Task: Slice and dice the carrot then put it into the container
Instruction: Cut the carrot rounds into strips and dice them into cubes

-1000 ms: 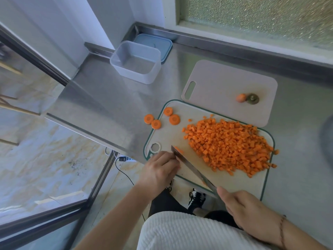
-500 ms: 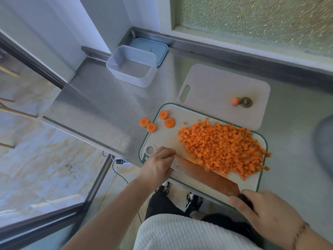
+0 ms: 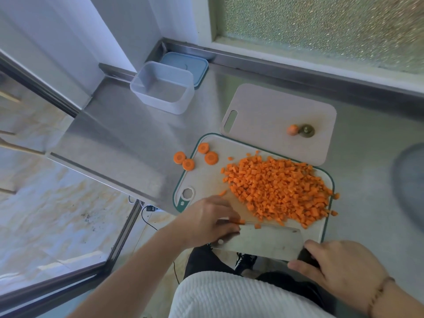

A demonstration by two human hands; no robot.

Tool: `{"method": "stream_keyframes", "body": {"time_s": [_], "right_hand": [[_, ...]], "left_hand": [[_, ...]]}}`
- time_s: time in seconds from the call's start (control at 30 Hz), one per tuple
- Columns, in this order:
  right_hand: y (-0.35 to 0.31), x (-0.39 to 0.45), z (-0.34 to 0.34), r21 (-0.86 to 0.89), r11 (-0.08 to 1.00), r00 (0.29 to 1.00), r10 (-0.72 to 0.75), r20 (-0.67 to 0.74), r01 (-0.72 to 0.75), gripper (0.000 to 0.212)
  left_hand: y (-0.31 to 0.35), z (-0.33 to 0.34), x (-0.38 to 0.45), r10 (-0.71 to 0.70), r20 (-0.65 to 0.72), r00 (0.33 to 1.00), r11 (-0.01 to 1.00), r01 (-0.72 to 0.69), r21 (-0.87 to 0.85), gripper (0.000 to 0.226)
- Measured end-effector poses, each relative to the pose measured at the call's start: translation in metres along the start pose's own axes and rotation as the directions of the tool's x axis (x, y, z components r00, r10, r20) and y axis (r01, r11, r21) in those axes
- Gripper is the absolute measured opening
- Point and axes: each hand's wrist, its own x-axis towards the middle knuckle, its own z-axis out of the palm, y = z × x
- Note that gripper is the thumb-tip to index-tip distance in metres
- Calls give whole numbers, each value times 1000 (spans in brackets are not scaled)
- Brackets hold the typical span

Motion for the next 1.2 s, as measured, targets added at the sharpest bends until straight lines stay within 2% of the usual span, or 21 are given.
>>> {"method": "stream_keyframes", "body": {"time_s": [0.07, 0.17, 0.23, 0.33, 0.4, 0.53, 0.6, 0.67, 0.77, 0.87, 0.97, 1.07, 1.2], "right_hand": [[-1, 1, -1, -6, 1000, 1000, -3, 2, 3, 120], [0, -2, 0, 16, 1000, 1000, -2, 1, 2, 114], [1, -4, 2, 31, 1000, 1000, -1, -12, 1, 111], [1, -8, 4, 55, 998, 1000, 9, -7, -9, 108], [1, -8, 5, 75, 997, 1000, 15, 15, -16, 109], [4, -9, 9, 104, 993, 998, 47, 29, -50, 115], [8, -12, 13, 167, 983, 997, 78, -2, -77, 113], [11, -15, 17, 323, 938, 990, 142, -27, -126, 112], [9, -12, 21, 608, 776, 979, 205, 6, -167, 98], [-11, 0, 18, 768, 622, 982, 181, 50, -154, 80], [-31, 17, 11, 832, 539, 988, 134, 71, -133, 68], [-42, 31, 7, 822, 553, 988, 134, 78, -140, 61], [-51, 40, 7, 793, 593, 987, 152, 60, -140, 66]], "left_hand": [[0, 2, 3, 55, -13, 998, 998, -55, 2, 30], [-6, 5, 3, 35, -47, 998, 999, -34, 37, 30], [-14, 5, 4, 8, -171, 985, 995, 9, 100, 30], [-33, 5, 9, -59, -417, 907, 980, 132, 150, 28], [-42, 7, 14, -93, -469, 878, 970, 187, 157, 27], [-41, 12, 15, -91, -438, 895, 974, 171, 148, 29], [-40, 11, 11, -55, -351, 935, 977, 123, 174, 29], [-44, 8, 6, -24, -225, 974, 977, 70, 201, 35], [-50, 7, 1, 34, -133, 991, 964, 2, 267, 42], [-48, 16, -3, 35, -210, 977, 967, 19, 254, 39], [-37, 29, -6, -64, -347, 936, 980, 125, 154, 36], [-26, 41, -7, -155, -431, 889, 967, 227, 120, 38], [-21, 49, -7, -204, -485, 851, 955, 283, 94, 40]]}}
